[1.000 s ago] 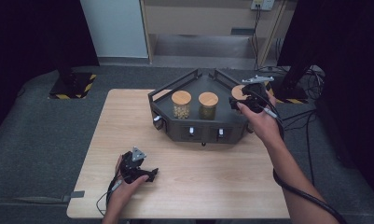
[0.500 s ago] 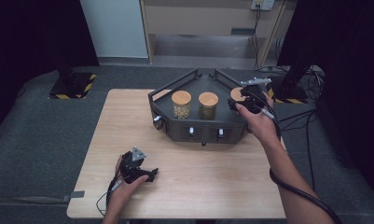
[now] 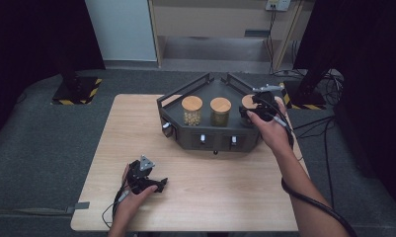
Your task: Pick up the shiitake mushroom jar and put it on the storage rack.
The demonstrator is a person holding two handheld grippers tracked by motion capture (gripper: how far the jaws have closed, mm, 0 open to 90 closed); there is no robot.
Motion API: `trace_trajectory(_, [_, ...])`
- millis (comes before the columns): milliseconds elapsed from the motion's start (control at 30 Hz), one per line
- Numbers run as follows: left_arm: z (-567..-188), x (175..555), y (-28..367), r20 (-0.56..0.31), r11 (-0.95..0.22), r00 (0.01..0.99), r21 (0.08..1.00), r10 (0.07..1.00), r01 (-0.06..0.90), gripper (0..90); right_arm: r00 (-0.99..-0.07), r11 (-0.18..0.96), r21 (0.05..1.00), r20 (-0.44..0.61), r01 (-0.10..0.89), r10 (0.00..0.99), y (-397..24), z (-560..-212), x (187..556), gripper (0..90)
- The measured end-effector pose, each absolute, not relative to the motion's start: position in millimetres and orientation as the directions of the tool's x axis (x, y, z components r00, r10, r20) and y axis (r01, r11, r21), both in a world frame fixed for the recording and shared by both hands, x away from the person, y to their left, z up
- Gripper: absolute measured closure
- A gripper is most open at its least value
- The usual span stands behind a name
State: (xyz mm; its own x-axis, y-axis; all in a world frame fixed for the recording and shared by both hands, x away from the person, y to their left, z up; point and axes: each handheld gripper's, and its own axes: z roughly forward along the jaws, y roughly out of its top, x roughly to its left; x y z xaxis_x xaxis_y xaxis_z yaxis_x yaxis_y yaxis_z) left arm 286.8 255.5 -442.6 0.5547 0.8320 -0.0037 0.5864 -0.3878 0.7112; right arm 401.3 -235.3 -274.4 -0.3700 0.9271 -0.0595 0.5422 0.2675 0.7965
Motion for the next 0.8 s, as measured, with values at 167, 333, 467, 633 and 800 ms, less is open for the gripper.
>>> trace_trajectory(167, [-442.6, 286.8, 255.4, -0.004, -0.388, 0.555, 0.711, 0.832, 0.586, 0.0, -0.369, 0.252, 0.795, -0.039, 0.552, 0.929, -237.1, -279.3, 403.7, 26.0])
trace_trajectory(333, [-442.5, 286.8, 255.5, -0.004, -0.388, 0.555, 0.711, 0.832, 0.587, 0.0, -0.371, 0.242, 0.797, -0.025, 0.554, 0.928, -238.3, -282.9, 403.8, 26.0])
trace_trajectory(467, [-442.5, 286.9, 255.5, -0.004, -0.388, 0.555, 0.711, 0.832, 0.586, 0.0, -0.369, 0.243, 0.794, -0.026, 0.557, 0.929, -238.3, -285.4, 404.0, 26.0])
trace_trajectory(633, [-442.6, 287.0, 255.5, -0.004, -0.388, 0.555, 0.711, 0.832, 0.586, 0.0, -0.363, 0.229, 0.795, -0.012, 0.562, 0.932, -241.1, -288.1, 404.1, 26.0])
trace_trajectory(800, [-442.5, 287.0, 255.5, -0.004, -0.388, 0.555, 0.711, 0.832, 0.586, 0.0, -0.359, 0.218, 0.799, -0.003, 0.56, 0.933, -242.0, -289.9, 403.9, 25.9])
